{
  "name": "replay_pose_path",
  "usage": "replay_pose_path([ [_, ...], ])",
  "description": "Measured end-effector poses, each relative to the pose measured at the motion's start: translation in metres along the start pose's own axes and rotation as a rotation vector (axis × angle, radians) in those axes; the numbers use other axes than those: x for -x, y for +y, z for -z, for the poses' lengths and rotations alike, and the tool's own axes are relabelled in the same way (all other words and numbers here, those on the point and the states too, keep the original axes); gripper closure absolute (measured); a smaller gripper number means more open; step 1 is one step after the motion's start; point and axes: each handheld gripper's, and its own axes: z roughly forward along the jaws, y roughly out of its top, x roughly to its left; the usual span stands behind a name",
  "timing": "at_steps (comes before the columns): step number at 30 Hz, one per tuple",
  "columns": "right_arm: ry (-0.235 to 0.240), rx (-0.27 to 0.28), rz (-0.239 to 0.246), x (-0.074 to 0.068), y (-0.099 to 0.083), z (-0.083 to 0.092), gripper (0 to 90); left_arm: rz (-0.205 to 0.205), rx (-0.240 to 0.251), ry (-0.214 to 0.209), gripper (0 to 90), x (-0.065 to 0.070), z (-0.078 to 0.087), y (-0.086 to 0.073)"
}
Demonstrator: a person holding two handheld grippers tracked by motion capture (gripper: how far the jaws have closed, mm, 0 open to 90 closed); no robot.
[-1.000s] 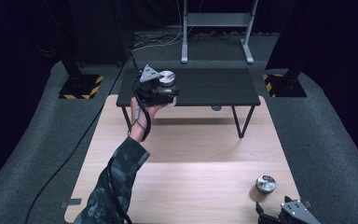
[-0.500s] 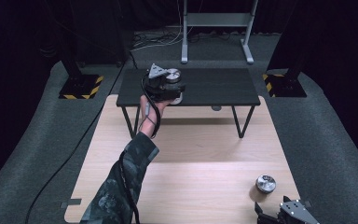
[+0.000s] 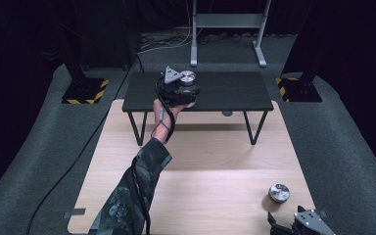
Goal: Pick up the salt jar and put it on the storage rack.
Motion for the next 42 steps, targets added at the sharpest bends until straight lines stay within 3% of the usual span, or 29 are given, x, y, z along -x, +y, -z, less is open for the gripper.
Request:
replay_pose_path([
  [14, 0.003, 0.004, -0.002, 0.001, 0.0, 0.001, 0.0, -0.008, -0.014, -0.017, 31.1, -0.004, 0.0, 0.003],
  [18, 0.001, 0.004, 0.001, 0.001, 0.0, 0.002, 0.0, -0.009, -0.037, -0.023, 31.0, -0.006, 0.0, 0.009],
  [20, 0.0, -0.002, 0.001, 0.002, 0.0, 0.002, 0.0, -0.01, -0.042, -0.007, 29.5, -0.003, 0.001, 0.01],
  [21, -0.002, -0.002, 0.0, 0.002, 0.0, 0.002, 0.0, 0.0, -0.027, 0.011, 19.9, 0.0, 0.003, 0.007],
  [22, -0.003, 0.0, -0.001, 0.003, 0.0, 0.003, 0.0, 0.01, -0.028, 0.003, 13.7, -0.002, 0.004, 0.007],
  [24, -0.005, 0.001, 0.0, 0.003, 0.0, 0.003, 0.0, -0.006, -0.041, 0.021, 3.3, 0.002, 0.007, 0.008],
  [28, -0.013, 0.008, 0.002, 0.002, -0.001, 0.004, 0.0, -0.025, -0.058, 0.03, 0.0, 0.002, 0.02, 0.008],
  [31, -0.014, 0.01, 0.004, 0.002, -0.001, 0.005, 0.0, -0.038, -0.059, 0.049, 0.0, 0.005, 0.029, 0.005],
  [36, -0.015, 0.01, 0.005, 0.001, -0.001, 0.004, 0.0, -0.092, -0.098, 0.072, 0.0, 0.01, 0.047, -0.007],
  [39, -0.014, 0.008, 0.007, 0.001, -0.001, 0.003, 0.0, -0.116, -0.145, 0.06, 0.2, 0.009, 0.064, -0.026],
  [42, -0.015, 0.011, 0.007, 0.001, -0.001, 0.003, 0.0, -0.12, -0.149, 0.067, 0.2, 0.009, 0.076, -0.041],
])
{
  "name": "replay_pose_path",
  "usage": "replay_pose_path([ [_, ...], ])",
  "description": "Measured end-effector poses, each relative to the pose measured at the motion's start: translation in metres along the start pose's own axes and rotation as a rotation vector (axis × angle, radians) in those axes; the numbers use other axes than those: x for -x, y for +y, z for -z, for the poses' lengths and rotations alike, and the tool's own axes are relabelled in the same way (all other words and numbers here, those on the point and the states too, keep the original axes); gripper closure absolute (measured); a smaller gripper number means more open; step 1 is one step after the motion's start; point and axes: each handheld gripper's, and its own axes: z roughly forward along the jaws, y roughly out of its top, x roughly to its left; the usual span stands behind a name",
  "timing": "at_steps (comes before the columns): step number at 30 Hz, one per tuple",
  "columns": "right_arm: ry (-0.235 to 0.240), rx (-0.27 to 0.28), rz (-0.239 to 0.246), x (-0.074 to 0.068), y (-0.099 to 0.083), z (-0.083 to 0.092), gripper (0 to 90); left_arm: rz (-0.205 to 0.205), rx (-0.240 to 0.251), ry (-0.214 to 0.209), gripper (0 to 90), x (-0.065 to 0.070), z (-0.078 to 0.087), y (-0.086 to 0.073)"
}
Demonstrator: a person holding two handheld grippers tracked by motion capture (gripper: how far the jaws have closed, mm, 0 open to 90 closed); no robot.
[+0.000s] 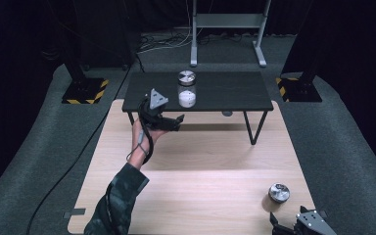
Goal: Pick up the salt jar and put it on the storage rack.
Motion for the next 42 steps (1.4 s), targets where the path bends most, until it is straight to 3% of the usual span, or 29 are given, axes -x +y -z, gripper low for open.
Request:
replay_pose_path([
  [2, -0.001, -0.003, -0.002, 0.0, 0.0, 0.0, 0.0, 0.01, 0.0, 0.0, 0.3, -0.001, 0.008, -0.014],
  [4, -0.003, -0.005, 0.001, -0.001, 0.0, 0.0, 0.0, 0.018, -0.014, 0.029, 2.2, 0.002, 0.017, -0.03],
  [5, -0.003, -0.004, 0.001, -0.001, 0.001, 0.0, 0.0, 0.056, -0.013, 0.058, 2.6, 0.004, 0.026, -0.051],
  [6, -0.004, -0.003, 0.002, -0.001, 0.0, -0.001, 0.0, 0.075, -0.016, 0.057, 2.6, 0.002, 0.03, -0.062],
  [7, -0.003, -0.005, 0.002, -0.001, 0.001, -0.001, 0.0, 0.089, -0.026, 0.06, 2.5, 0.002, 0.033, -0.072],
  [8, -0.003, -0.005, 0.002, -0.001, 0.001, -0.001, 0.0, 0.089, -0.026, 0.06, 2.2, 0.002, 0.033, -0.072],
  [10, 0.0, -0.009, 0.005, -0.002, 0.001, -0.003, 0.0, 0.118, -0.076, 0.091, 1.4, 0.007, 0.039, -0.098],
  [11, 0.0, -0.012, 0.006, -0.002, 0.001, -0.003, 0.0, 0.118, -0.076, 0.091, 1.0, 0.007, 0.039, -0.098],
  [12, 0.0, -0.013, 0.007, -0.003, 0.001, -0.004, 0.0, 0.133, -0.114, 0.109, 0.8, 0.011, 0.043, -0.114],
  [13, 0.002, -0.013, 0.007, -0.003, 0.001, -0.004, 0.0, 0.133, -0.114, 0.109, 0.7, 0.011, 0.043, -0.114],
  [14, 0.002, -0.015, 0.007, -0.003, 0.001, -0.005, 0.0, 0.143, -0.144, 0.124, 0.3, 0.016, 0.047, -0.129],
  [16, 0.003, -0.017, 0.009, -0.004, 0.001, -0.005, 0.0, 0.158, -0.16, 0.127, 0.1, 0.02, 0.05, -0.143],
  [20, 0.004, -0.018, 0.012, -0.004, 0.002, -0.005, 0.0, 0.158, -0.203, 0.142, 0.1, 0.028, 0.055, -0.163],
  [22, 0.002, -0.02, 0.013, -0.005, 0.002, -0.005, 0.0, 0.153, -0.203, 0.16, 0.2, 0.031, 0.059, -0.173],
  [25, -0.001, -0.023, 0.012, -0.004, 0.002, -0.005, 0.0, 0.194, -0.198, 0.155, 0.2, 0.026, 0.066, -0.187],
  [28, -0.004, -0.021, 0.01, -0.003, 0.002, -0.004, 0.0, 0.192, -0.249, 0.15, 0.1, 0.023, 0.069, -0.19],
  [35, -0.004, -0.02, 0.011, -0.004, 0.002, -0.005, 0.0, 0.203, -0.258, 0.181, 0.2, 0.026, 0.076, -0.192],
  [38, 0.0, -0.019, 0.016, -0.004, 0.002, -0.005, 0.0, 0.155, -0.286, 0.182, 0.1, 0.032, 0.074, -0.189],
  [42, 0.005, -0.017, 0.02, -0.004, 0.001, -0.006, 0.0, 0.136, -0.32, 0.163, 0.2, 0.031, 0.069, -0.184],
])
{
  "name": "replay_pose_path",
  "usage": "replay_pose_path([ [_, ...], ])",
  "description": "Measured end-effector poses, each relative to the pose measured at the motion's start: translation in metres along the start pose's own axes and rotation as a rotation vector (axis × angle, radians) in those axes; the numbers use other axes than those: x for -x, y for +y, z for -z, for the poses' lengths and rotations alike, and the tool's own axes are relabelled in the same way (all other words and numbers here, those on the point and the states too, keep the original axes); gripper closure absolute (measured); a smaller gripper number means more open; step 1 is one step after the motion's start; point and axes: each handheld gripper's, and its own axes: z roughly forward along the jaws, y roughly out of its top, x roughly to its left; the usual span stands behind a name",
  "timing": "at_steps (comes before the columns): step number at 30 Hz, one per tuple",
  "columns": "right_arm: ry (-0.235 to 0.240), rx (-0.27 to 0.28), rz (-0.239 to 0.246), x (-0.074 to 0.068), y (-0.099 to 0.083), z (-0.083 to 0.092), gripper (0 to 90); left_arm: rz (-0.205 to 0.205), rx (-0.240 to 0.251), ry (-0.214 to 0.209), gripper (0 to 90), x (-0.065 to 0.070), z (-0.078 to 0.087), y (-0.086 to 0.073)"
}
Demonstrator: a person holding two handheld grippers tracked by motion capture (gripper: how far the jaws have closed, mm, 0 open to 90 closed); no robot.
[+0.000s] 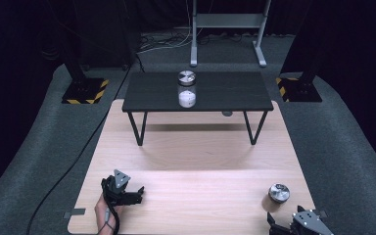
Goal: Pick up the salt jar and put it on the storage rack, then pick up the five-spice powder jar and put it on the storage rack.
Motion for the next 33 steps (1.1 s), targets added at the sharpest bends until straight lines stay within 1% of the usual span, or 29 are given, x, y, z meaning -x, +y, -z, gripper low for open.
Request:
replay_pose_path([
  [1, 0.0, -0.001, 0.001, -0.0001, 0.0001, -0.0002, 0.0, 0.004, -0.003, -0.007, 0.2, -0.0017, -0.0004, 0.0006],
  [3, -0.001, 0.0, 0.001, 0.0, -0.0001, -0.0002, 0.0, 0.005, -0.004, -0.008, 0.2, -0.002, -0.0005, 0.0008],
  [7, -0.005, 0.001, 0.004, -0.0023, 0.0, -0.001, 0.0, -0.002, 0.003, 0.006, 0.2, 0.0015, -0.0001, -0.0004],
  [13, -0.006, 0.0, 0.012, -0.004, 0.0005, -0.0013, 0.0, 0.011, -0.007, -0.014, 0.3, -0.0039, -0.0014, 0.0016],
  [24, -0.008, 0.004, 0.009, -0.0055, 0.0005, -0.0013, 0.0, 0.004, -0.002, -0.007, 0.3, -0.0018, -0.0013, 0.001],
  [29, -0.011, -0.004, 0.011, -0.0069, 0.0015, -0.0029, 0.0, -0.004, 0.004, 0.005, 0.3, 0.0014, -0.001, 0.0003],
  [33, -0.018, -0.004, 0.009, -0.009, 0.0027, -0.0029, 0.0, 0.001, -0.001, -0.001, 0.3, -0.0004, -0.0014, 0.0013],
])
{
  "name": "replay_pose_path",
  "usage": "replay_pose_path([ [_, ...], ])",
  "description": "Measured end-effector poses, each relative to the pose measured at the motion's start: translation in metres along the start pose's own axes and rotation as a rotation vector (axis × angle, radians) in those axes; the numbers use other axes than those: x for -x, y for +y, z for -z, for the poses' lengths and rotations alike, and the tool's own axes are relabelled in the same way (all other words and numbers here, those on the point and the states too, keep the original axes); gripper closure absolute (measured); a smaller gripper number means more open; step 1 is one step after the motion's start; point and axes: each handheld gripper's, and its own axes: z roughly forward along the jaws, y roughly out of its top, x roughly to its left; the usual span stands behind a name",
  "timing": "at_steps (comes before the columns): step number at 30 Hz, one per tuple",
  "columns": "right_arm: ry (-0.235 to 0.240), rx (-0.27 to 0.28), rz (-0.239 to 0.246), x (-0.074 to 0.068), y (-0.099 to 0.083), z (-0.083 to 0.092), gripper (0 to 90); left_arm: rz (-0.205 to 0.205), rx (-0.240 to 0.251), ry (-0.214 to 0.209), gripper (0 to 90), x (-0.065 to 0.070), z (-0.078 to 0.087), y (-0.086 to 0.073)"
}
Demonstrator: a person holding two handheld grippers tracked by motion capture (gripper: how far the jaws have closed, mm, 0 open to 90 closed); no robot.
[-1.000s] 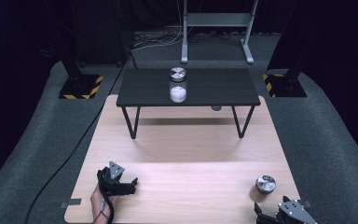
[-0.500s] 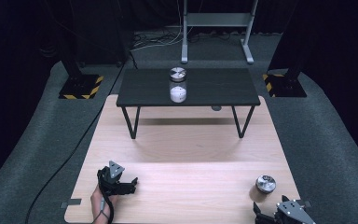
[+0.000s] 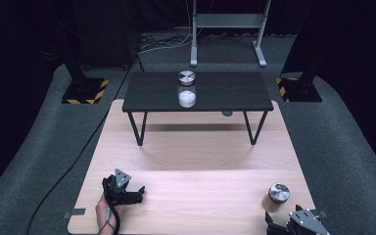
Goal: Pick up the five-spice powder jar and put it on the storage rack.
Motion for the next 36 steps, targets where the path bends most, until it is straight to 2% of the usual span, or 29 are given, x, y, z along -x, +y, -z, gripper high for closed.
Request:
replay_pose_path([
  [3, -0.004, 0.002, -0.004, -0.002, 0.001, 0.0, 0.0, 0.02, -0.009, -0.012, 0.3, -0.004, -0.001, 0.001],
  [5, -0.008, 0.001, -0.004, -0.003, 0.001, -0.001, 0.0, 0.021, -0.011, -0.013, 0.3, -0.004, -0.001, 0.002],
  [9, 0.002, 0.031, -0.012, -0.003, -0.008, -0.007, 0.0, 0.022, -0.009, -0.01, 0.3, -0.003, -0.001, 0.001],
  [12, -0.022, 0.086, -0.037, -0.006, -0.025, -0.017, 0.0, 0.019, -0.007, -0.007, 0.3, -0.002, -0.001, 0.001],
  [15, -0.015, 0.155, -0.079, -0.005, -0.044, -0.028, 0.0, 0.018, -0.006, -0.005, 0.3, -0.002, -0.001, 0.001],
  [23, -0.024, 0.143, -0.087, -0.003, -0.042, -0.048, 0.0, 0.028, -0.011, -0.007, 0.3, -0.003, -0.001, 0.002],
  [36, -0.021, 0.137, -0.08, -0.001, -0.032, -0.061, 0.0, 0.032, -0.009, -0.009, 0.3, -0.004, -0.001, 0.002],
])
